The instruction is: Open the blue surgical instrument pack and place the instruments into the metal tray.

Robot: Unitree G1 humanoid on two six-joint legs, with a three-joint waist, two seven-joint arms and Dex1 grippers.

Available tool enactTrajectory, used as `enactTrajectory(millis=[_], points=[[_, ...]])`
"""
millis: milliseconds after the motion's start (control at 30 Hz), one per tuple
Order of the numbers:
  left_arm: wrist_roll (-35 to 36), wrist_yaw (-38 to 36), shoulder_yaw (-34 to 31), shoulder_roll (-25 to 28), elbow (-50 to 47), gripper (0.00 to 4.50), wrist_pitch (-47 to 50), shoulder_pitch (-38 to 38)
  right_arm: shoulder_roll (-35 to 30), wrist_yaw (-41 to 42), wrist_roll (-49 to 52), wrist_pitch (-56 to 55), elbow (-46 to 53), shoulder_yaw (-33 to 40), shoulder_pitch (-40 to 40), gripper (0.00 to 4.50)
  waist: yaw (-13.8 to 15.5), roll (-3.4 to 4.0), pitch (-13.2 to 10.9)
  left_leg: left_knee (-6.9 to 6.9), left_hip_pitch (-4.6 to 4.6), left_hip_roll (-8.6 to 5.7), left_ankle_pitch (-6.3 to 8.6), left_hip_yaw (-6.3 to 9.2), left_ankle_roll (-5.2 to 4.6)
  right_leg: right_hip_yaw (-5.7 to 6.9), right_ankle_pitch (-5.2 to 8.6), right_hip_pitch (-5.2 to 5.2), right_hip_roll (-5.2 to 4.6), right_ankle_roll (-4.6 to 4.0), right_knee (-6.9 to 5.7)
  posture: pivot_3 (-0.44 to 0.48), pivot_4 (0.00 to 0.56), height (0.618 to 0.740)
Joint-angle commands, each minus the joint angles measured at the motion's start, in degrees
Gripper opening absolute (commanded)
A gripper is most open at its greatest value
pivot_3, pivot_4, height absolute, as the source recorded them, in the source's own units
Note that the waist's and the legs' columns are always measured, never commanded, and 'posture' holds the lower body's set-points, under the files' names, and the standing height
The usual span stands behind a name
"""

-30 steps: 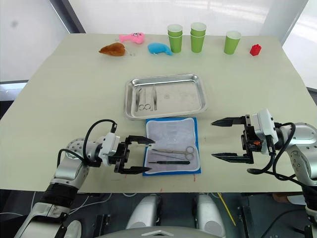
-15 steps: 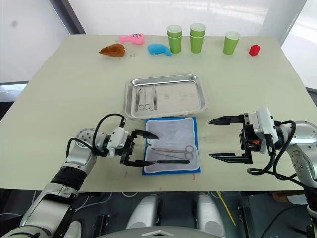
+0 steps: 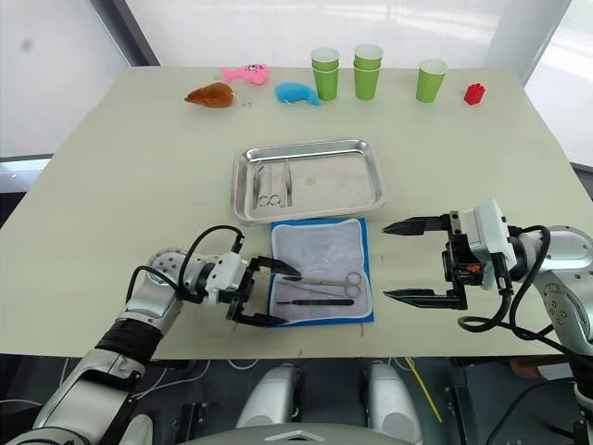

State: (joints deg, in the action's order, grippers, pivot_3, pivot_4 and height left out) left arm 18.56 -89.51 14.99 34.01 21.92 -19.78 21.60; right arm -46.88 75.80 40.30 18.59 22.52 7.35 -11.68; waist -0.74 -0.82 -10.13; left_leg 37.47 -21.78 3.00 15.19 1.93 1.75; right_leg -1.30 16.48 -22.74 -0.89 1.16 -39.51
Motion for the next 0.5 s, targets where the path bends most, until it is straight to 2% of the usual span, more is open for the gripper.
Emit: enactTrajectory(millis=[33,133,300,500], points=[[-4.99,1.75,3.13,-0.19,0.71,4.41,4.04,-2.42,-0.96,-0.88,1.60,1.01,3.06,0.93,-1.18,4.50,-0.01,0.04,0.02,0.00,0.01,0.00,0.00,0.00,0.00,0.00,0.00,0.00,0.00,0.00,-0.02,0.000,0.150,0.740],[-7.28,4.48,3.38,-0.85,1.53,4.41,4.59,-2.56,-1.16,-1.53,1.98,1.89,3.93,1.01,-1.79,4.50,0.00,0.31,0.20,0.01,0.06,-0.05,0.00,-0.01,0.00,-0.04,0.01,0.06,-0.02,0.02,-0.04,0.000,0.150,0.740],[-5.79,6.36,2.16,-2.43,1.79,4.41,8.09,-3.14,-1.49,-2.22,2.63,2.90,5.20,1.39,-1.88,4.50,0.06,0.62,0.54,0.02,0.13,-0.26,-0.02,0.07,-0.03,-0.24,0.05,0.21,-0.02,0.09,-0.07,0.000,0.150,0.740],[-7.25,7.89,0.93,-3.30,6.29,4.41,4.75,-0.79,-1.90,-2.30,2.59,2.91,5.33,1.23,-1.95,4.50,0.07,0.66,0.59,0.13,0.21,-0.41,-0.15,0.12,-0.22,-0.41,0.10,0.31,-0.01,0.37,-0.22,0.000,0.150,0.740]])
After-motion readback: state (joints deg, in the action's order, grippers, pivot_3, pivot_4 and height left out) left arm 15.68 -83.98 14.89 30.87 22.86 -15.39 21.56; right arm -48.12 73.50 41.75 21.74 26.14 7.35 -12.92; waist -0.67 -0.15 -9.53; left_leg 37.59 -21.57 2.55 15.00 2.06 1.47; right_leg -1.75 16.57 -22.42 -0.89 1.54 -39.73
